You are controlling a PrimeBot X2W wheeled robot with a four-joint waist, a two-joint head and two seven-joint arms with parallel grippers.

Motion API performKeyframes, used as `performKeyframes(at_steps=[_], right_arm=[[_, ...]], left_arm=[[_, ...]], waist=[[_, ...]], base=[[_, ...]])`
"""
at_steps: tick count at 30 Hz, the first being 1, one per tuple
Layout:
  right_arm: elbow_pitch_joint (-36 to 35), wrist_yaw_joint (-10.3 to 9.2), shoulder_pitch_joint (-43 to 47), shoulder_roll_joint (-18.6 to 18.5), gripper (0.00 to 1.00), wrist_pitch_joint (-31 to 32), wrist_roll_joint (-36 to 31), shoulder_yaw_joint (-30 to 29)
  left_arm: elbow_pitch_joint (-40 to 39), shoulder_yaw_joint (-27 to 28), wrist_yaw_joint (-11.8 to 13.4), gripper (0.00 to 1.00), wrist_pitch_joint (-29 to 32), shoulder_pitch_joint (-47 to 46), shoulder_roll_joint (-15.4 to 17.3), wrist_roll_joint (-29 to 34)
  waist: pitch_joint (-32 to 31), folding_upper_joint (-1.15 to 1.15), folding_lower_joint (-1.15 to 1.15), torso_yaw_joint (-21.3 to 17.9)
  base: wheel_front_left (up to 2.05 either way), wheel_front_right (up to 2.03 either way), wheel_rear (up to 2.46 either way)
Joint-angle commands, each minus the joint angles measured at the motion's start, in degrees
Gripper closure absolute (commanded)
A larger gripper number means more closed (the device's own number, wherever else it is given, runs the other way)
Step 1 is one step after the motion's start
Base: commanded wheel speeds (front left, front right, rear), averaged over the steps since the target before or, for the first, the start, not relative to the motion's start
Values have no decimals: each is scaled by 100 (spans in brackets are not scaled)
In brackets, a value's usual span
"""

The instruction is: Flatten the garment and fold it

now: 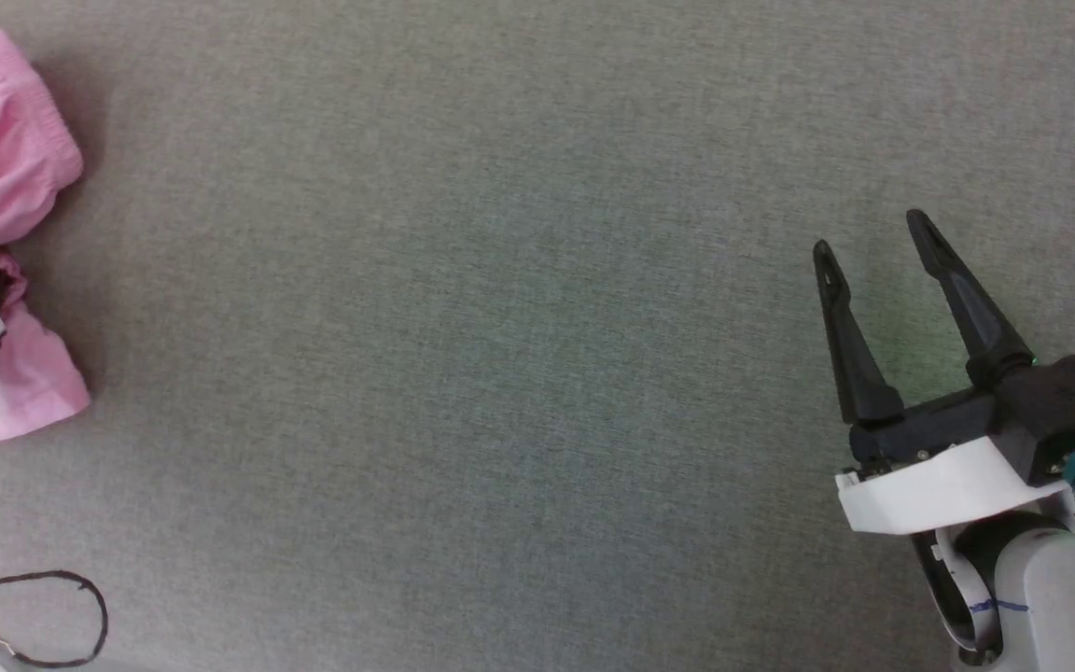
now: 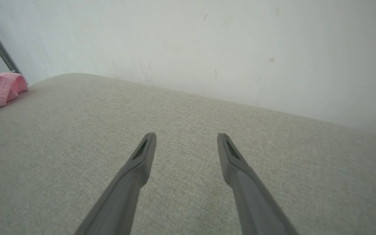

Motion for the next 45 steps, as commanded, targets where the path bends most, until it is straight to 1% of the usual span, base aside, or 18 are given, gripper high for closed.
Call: performKeyframes(at_steps=[1,2,3,8,10,13,15,17,20,23,25,29,32,33,34,39,43,45], right_arm=[[-6,-5,-48,2,0,-35,71,32],[-2,-5,-53,10,0,-51,89,51],[18,-5,-59,17,0,-58,97,68],[164,-5,-28,67,0,-145,148,90],[238,-5,31,90,0,-183,165,42],[332,-5,135,126,0,-228,198,17],[396,-5,198,147,0,-277,222,7],[448,-5,266,167,0,-328,253,-27],[509,-5,368,185,0,-409,297,-125],[545,-5,496,192,0,-455,399,-238],[570,-5,568,194,0,-475,488,-281],[548,-5,698,195,0,-501,597,-330],[506,-5,789,195,0,-487,639,-356],[499,-5,819,195,0,-473,656,-364],[499,-5,819,195,0,-473,656,-364],[434,-5,937,195,0,-428,676,-405],[420,-5,1027,196,0,-420,738,-475],[455,-5,1057,196,0,-419,763,-463]], left_arm=[[225,-48,43,61,168,164,-157,-13],[196,-60,69,87,131,153,-120,2],[170,-91,81,100,97,153,-85,34],[-116,-263,246,100,-490,99,142,276],[-291,-352,299,100,-932,72,220,403],[-560,-510,328,100,-1800,8,389,632],[-713,-603,277,100,-2423,-88,496,748],[-826,-758,164,100,-2949,-215,560,876],[-968,-1020,11,100,-3602,-475,518,1021],[-1127,-1297,-98,100,-4038,-751,317,1104],[-1249,-1474,-143,100,-4198,-873,99,1127],[-1552,-1765,-193,100,-4349,-885,-417,1083],[-1831,-1916,-221,100,-4397,-647,-810,944],[-1924,-1957,-230,100,-4404,-515,-918,878],[-1924,-1957,-230,100,-4404,-515,-918,878],[-2446,-2205,-253,100,-4315,350,-1494,549],[-3021,-2514,-260,100,-4295,1327,-1980,377],[-3269,-2525,-207,100,-4297,1861,-2160,214]], waist=[[-34,0,0,-35],[-63,0,0,-45],[-107,0,0,-58],[-431,0,0,-94],[-603,0,0,-66],[-883,0,0,-31],[-1088,0,0,-26],[-1292,0,0,-27],[-1578,0,0,-31],[-1834,0,0,-68],[-1987,0,0,-142],[-2265,0,0,-417],[-2434,0,0,-741],[-2480,0,0,-868],[-2480,0,0,-868],[-2559,0,0,-1520],[-2554,0,0,-1948],[-2562,0,0,-2130]], base=[[0,0,0],[0,0,0],[0,0,0],[0,0,0],[0,0,0],[0,0,0],[0,0,0],[0,0,0],[0,0,0],[0,0,0],[0,0,0],[0,0,0],[0,0,0],[0,0,0],[0,0,0],[0,0,0],[0,0,0],[0,0,0]])
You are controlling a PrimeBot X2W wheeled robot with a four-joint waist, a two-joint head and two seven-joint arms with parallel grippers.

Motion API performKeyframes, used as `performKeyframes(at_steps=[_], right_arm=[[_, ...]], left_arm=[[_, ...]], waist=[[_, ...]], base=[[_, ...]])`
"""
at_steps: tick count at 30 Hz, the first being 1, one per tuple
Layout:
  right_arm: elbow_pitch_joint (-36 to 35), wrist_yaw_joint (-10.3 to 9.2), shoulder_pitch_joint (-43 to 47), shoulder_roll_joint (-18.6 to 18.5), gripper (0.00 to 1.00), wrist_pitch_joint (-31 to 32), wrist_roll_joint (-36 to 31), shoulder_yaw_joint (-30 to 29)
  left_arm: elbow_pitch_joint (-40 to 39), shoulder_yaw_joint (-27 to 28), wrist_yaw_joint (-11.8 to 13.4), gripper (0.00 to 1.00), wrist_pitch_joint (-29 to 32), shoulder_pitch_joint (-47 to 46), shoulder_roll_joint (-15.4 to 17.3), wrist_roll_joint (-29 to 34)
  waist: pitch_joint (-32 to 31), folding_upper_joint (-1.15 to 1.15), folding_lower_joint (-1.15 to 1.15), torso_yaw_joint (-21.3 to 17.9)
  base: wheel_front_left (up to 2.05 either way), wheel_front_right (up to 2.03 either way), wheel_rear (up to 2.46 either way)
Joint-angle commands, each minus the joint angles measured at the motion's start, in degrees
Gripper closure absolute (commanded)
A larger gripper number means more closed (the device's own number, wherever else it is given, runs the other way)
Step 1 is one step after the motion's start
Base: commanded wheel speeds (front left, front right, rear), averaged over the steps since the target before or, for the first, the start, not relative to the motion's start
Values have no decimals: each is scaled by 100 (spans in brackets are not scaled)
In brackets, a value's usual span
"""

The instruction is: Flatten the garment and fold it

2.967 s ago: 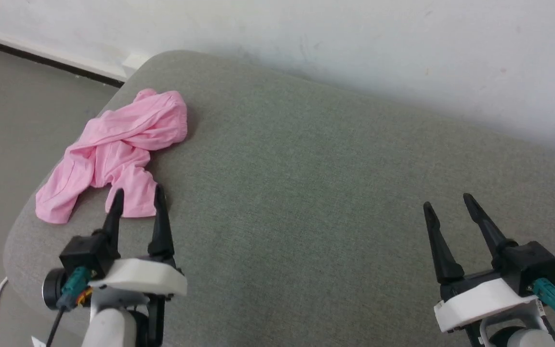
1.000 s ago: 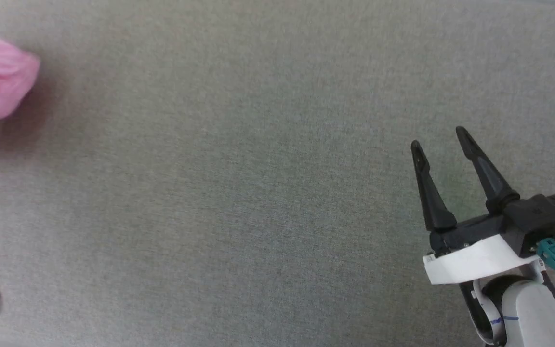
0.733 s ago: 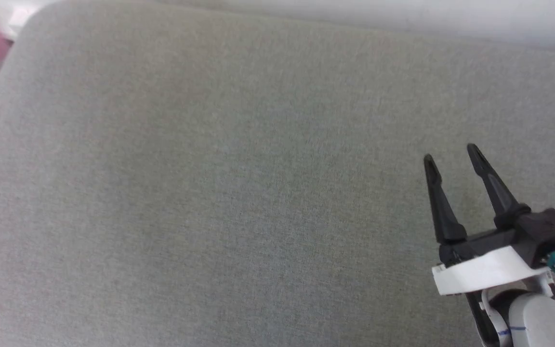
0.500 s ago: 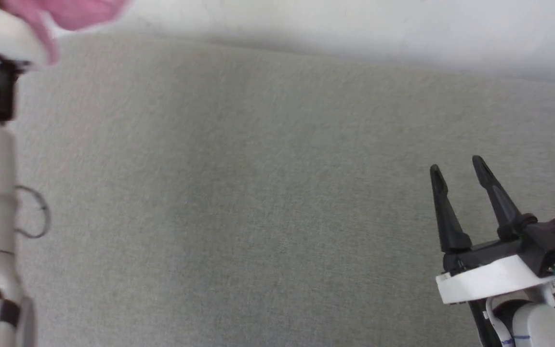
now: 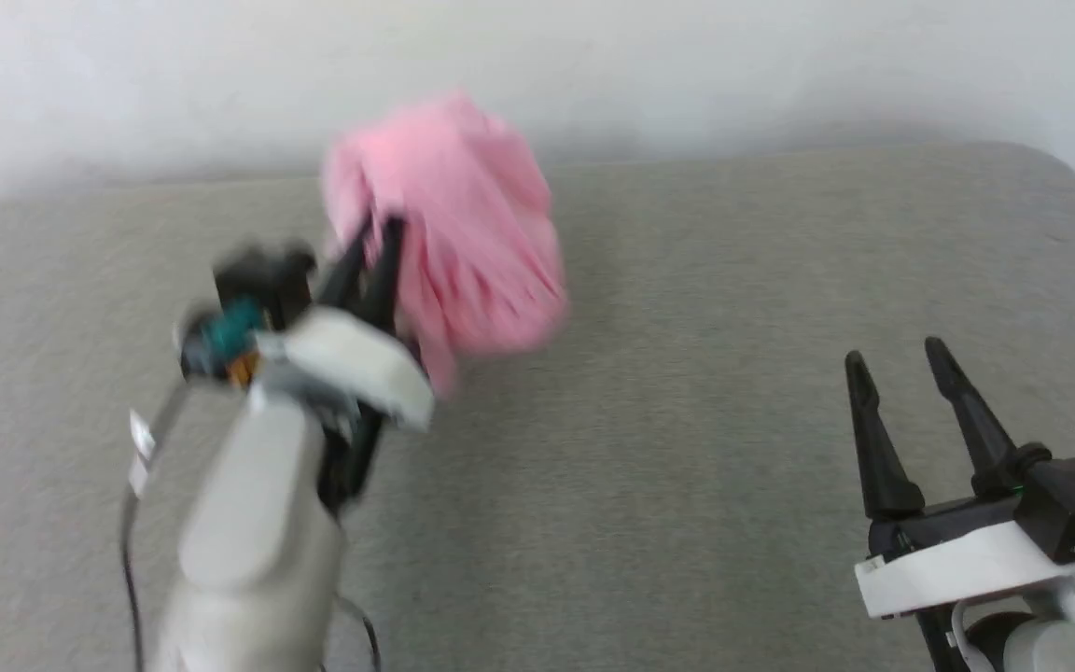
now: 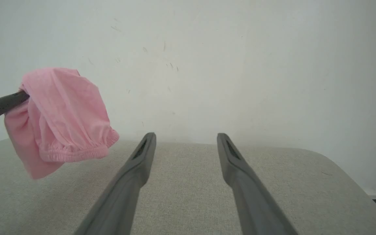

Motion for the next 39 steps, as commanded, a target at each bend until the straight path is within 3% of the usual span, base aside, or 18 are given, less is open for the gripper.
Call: performKeyframes(at_steps=[1,6,12,13,14,18,26,33,39], right_arm=[[10,-4,64,12,0,-5,33,2],[65,-4,186,12,0,18,44,64],[37,-4,363,12,0,71,-29,59],[24,-4,402,12,0,80,-31,29],[17,-4,435,12,0,88,-36,6],[11,-4,509,12,0,135,-51,-5],[-97,-4,687,13,0,207,-64,-47],[-131,-4,792,13,0,229,-52,-90],[-163,-4,811,13,0,239,-32,-67]], left_arm=[[-57,10,61,100,-19,222,11,-45],[-326,-195,399,100,39,1682,-220,-336],[-517,-462,831,100,40,2909,-283,-547],[-567,-554,836,31,45,3007,-286,-539],[-626,-650,848,0,38,3068,-288,-488],[-960,-800,976,0,-67,3205,-292,-362],[-1803,-534,1116,0,-197,3401,-134,-217],[-2408,26,1216,0,-188,3487,348,-254],[-2747,265,1151,0,237,3434,795,-360]], waist=[[-128,0,1,-616],[-254,0,1,-807],[-399,0,1,-671],[-409,0,1,-605],[-426,0,1,-541],[-499,0,1,-337],[-632,0,1,64],[-714,0,1,203],[-678,0,1,165]], base=[[0,0,0],[0,0,0],[0,0,0],[0,0,0],[0,0,0],[0,0,0],[0,0,0],[0,0,0],[0,0,0]])
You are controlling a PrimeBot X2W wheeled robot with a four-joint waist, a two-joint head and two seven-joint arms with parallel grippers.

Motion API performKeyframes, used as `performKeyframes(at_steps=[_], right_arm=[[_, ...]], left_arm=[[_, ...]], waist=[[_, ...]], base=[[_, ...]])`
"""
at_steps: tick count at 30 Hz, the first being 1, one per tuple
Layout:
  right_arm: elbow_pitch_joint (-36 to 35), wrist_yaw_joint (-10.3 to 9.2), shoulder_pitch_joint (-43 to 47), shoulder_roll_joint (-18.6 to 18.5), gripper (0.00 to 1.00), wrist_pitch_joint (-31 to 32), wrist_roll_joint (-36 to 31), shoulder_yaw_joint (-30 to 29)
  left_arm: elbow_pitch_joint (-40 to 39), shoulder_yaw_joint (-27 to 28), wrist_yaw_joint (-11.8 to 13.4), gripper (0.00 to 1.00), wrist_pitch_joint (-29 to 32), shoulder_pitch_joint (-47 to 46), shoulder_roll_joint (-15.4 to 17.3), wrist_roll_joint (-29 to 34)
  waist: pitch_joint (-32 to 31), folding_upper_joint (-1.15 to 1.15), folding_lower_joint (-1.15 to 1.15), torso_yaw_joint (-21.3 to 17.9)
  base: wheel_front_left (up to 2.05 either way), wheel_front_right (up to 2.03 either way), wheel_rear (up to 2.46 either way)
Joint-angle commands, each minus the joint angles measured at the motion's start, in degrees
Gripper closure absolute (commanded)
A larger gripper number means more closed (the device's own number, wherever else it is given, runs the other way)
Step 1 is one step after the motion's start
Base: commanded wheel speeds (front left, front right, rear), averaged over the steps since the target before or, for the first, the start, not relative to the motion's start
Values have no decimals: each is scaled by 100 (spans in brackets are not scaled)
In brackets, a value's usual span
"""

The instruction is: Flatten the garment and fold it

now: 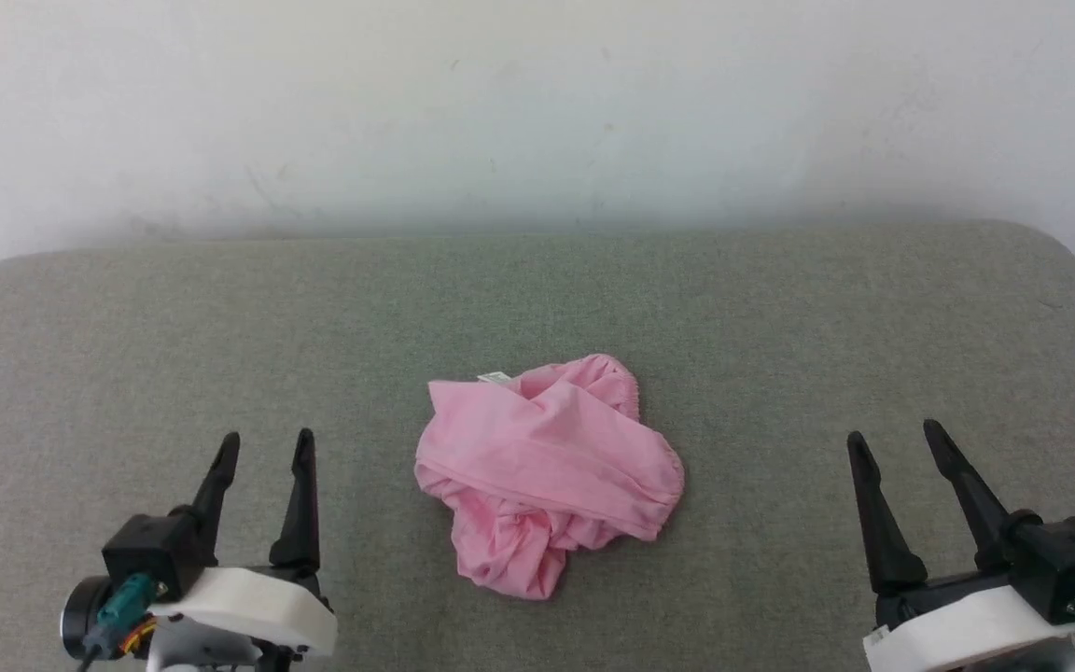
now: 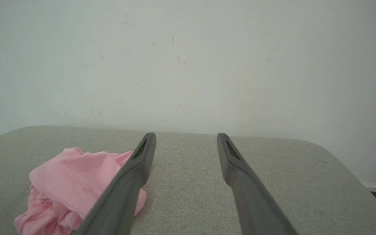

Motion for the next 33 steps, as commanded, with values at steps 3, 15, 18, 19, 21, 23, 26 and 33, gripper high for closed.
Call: performKeyframes(at_steps=[3,15,18,19,21,23,26,33], right_arm=[[-24,-4,15,13,0,8,22,3],[31,-4,-241,13,0,-40,24,52],[72,-4,-307,13,0,-58,38,74],[89,-4,-324,13,0,-63,43,78],[134,-4,-366,13,0,-77,46,108],[168,-4,-407,13,0,-93,4,123],[207,-4,-451,13,0,-125,2,125],[268,-4,-494,13,0,-181,20,48]], left_arm=[[-111,32,-119,0,284,-117,117,-147],[907,-548,-895,0,2389,-1718,269,-880],[1467,-717,-1010,0,2878,-2111,250,-1039],[1661,-773,-1043,0,3024,-2222,250,-1084],[2054,-835,-1087,0,3274,-2403,233,-1203],[2420,-859,-1107,0,3483,-2539,223,-1304],[2866,-970,-1133,0,3827,-2654,193,-1396],[3123,-1101,-1186,100,4137,-2800,111,-1612]], waist=[[69,0,0,-62],[485,0,0,-237],[568,0,0,-302],[597,0,0,-329],[634,0,0,-391],[680,0,0,-457],[734,0,0,-534],[800,0,0,-530]], base=[[0,0,0],[0,0,0],[0,0,0],[0,0,0],[0,0,0],[0,0,0],[0,0,0],[0,0,0]])
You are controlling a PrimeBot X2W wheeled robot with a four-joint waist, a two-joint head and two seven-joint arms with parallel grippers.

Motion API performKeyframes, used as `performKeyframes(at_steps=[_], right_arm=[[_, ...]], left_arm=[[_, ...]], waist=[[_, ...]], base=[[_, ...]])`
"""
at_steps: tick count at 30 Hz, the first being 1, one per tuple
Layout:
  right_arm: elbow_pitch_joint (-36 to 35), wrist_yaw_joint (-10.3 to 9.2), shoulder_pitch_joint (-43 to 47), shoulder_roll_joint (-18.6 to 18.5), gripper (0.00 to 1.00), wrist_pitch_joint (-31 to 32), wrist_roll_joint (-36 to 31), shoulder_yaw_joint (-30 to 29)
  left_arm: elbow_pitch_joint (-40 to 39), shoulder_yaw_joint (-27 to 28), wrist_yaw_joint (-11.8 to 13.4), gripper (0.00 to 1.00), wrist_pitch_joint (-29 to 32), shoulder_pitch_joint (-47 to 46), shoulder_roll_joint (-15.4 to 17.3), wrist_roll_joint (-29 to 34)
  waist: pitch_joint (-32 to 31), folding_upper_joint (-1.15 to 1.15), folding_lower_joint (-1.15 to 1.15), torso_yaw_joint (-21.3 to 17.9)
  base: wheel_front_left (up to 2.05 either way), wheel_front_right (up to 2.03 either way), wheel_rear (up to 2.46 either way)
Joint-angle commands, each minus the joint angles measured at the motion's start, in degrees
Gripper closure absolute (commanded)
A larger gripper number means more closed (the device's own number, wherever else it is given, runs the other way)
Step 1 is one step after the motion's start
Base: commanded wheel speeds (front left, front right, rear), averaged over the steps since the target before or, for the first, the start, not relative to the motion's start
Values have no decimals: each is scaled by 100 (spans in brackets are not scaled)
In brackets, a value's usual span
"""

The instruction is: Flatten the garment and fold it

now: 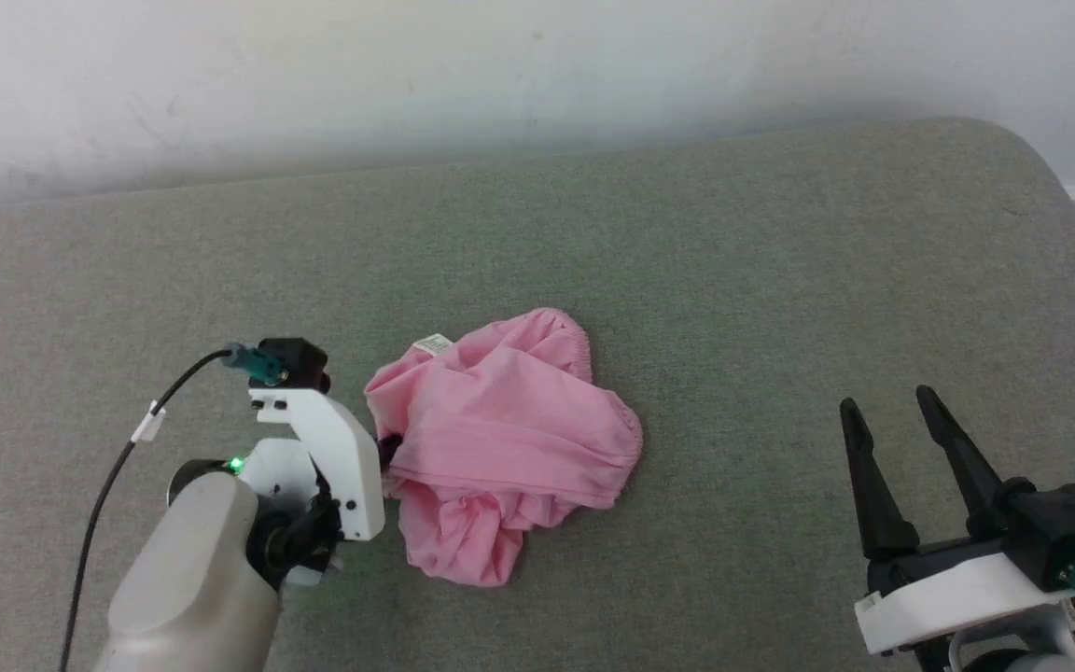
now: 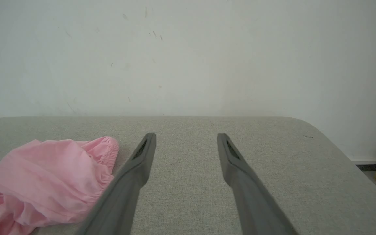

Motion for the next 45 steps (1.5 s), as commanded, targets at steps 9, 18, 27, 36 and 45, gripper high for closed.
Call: performKeyframes(at_steps=[9,18,27,36,45], right_arm=[[-58,-4,-101,13,0,-246,-14,-133],[-52,-4,-90,13,0,-179,-64,-147],[-46,-4,-64,13,0,-100,-20,-143],[-30,-4,-3,13,0,-111,0,-171],[-48,-4,130,13,0,-71,-1,-154]], left_arm=[[-1035,-108,115,100,-1996,-676,89,915],[-1844,-1725,-12,100,-2129,-72,-589,1504],[-1557,-3748,-87,100,-1973,659,-759,1164],[-1904,-3750,68,0,-3129,681,-652,843],[-2331,-2824,1022,0,-3445,933,-120,706]], waist=[[-60,0,-1,223],[-154,0,-1,214],[-66,0,-1,133],[-232,0,-1,253],[-472,0,-1,381]], base=[[0,0,0],[0,0,0],[0,0,0],[0,0,0],[0,0,0]])
